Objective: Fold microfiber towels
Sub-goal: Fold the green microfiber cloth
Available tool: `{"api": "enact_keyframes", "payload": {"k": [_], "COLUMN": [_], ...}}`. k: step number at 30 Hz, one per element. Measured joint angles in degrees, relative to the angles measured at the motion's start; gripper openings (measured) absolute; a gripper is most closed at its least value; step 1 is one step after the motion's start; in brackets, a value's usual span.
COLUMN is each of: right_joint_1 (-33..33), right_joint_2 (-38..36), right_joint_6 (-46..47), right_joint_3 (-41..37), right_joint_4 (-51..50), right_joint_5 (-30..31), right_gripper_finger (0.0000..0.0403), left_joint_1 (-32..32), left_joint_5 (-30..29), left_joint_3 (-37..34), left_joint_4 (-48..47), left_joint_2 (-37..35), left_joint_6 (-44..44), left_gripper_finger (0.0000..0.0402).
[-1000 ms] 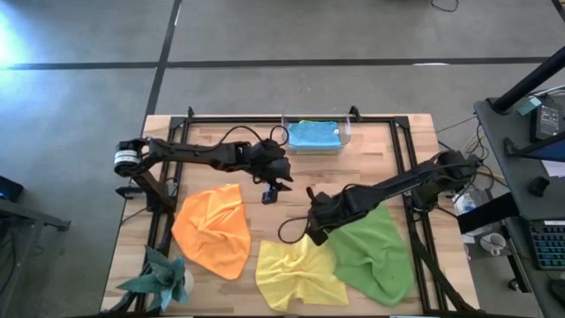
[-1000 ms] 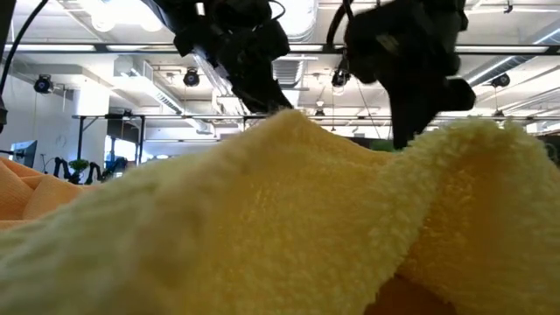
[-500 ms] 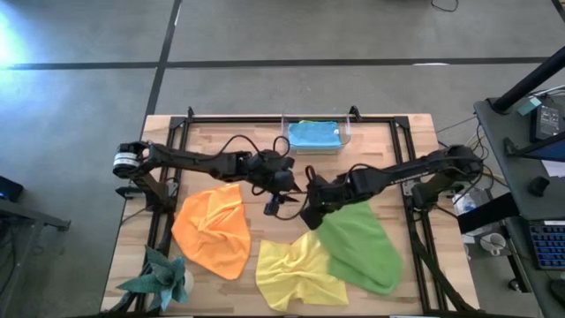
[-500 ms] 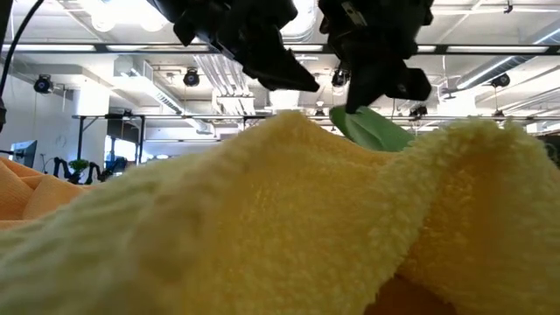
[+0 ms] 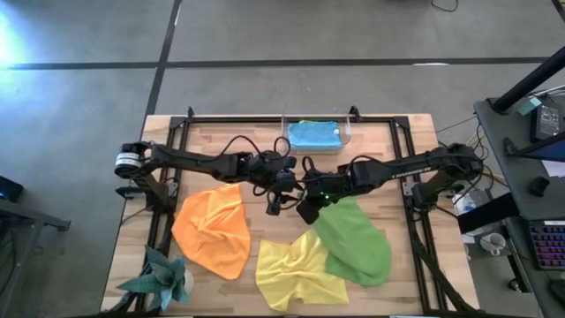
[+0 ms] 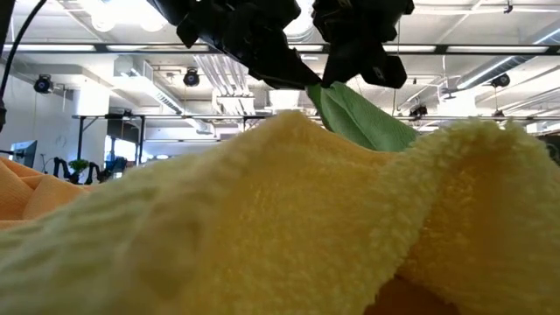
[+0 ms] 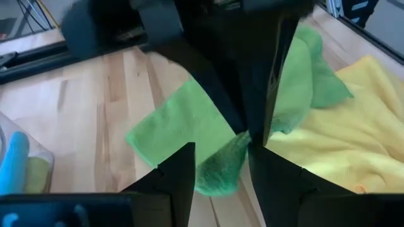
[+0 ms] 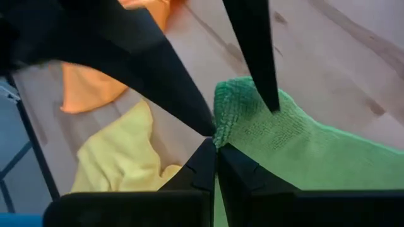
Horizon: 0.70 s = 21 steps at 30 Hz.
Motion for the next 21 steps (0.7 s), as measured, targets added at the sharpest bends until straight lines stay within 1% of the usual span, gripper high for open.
{"api": "enact_keyframes", "payload": {"k": [5, 9, 15, 18, 21], "right_joint_1": [0.0, 0.0, 0.0, 0.0, 0.0], "right_joint_2": [0.0, 0.0, 0.0, -0.1, -0.1], "right_joint_6": [-0.4, -0.7, -0.9, -1.0, -1.1], "right_joint_3": [0.5, 0.5, 0.5, 0.5, 0.5], "right_joint_4": [-0.2, 0.0, -0.1, -0.1, -0.1], "right_joint_5": [-0.3, -1.8, -3.0, -3.2, -3.2], "right_gripper_finger": [0.0009, 0.0009, 0.0009, 0.0009, 0.0009], "left_joint_1": [0.0, -0.1, -0.1, -0.1, -0.2], "left_joint_5": [0.0, 0.0, 0.0, 0.0, 0.0], "left_joint_3": [0.0, 0.0, 0.0, 0.0, 0.0], "left_joint_4": [-0.2, -0.3, -0.3, -0.1, 0.1], "left_joint_2": [0.7, 0.7, 0.7, 0.7, 0.7], "left_joint_6": [0.0, 2.7, 2.9, 2.9, 3.2], "left_gripper_finger": [0.0132, 0.0132, 0.0127, 0.01, 0.0056]}}
